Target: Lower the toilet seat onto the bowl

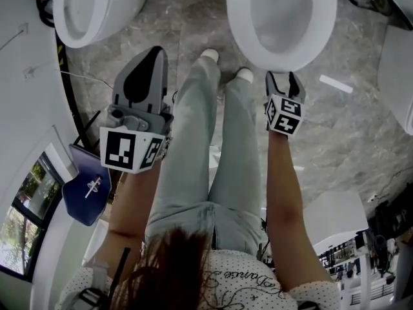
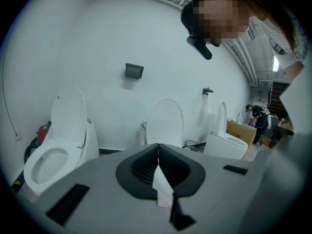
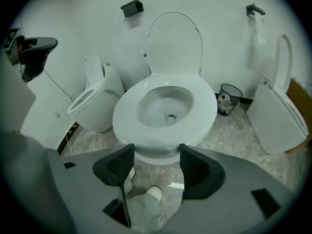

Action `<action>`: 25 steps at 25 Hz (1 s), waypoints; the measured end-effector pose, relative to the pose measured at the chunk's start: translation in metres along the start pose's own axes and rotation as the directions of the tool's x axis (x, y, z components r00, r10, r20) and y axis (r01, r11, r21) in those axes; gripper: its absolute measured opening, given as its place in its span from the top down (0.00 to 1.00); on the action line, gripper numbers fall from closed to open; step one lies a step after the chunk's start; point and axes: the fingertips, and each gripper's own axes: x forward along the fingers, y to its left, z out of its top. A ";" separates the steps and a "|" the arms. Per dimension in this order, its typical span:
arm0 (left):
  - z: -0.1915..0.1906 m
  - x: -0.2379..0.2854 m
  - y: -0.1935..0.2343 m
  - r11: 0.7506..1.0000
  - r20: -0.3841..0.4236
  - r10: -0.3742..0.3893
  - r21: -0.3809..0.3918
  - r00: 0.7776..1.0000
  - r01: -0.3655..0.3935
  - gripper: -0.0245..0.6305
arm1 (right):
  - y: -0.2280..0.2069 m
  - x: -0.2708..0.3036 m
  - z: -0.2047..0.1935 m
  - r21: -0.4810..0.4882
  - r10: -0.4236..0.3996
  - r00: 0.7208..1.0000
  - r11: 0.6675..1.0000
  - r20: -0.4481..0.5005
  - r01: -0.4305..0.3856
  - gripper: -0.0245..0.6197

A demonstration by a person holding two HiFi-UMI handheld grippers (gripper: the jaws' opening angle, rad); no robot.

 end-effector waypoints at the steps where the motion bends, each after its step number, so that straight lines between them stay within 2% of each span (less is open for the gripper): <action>1: -0.001 0.000 0.001 1.000 -0.002 0.001 0.000 1.000 -0.001 0.96 | 0.000 0.003 -0.002 0.002 -0.001 1.000 1.000 -0.004 0.001 0.49; 17: -0.024 -0.001 0.013 1.000 -0.024 0.027 -0.003 0.999 -0.027 0.96 | -0.008 0.051 -0.033 0.025 -0.011 0.996 1.000 -0.087 0.013 0.50; 25: -0.021 0.001 0.015 0.999 -0.016 0.032 0.002 0.999 -0.032 0.96 | -0.010 0.051 -0.036 -0.001 -0.005 0.994 1.000 -0.107 0.005 0.49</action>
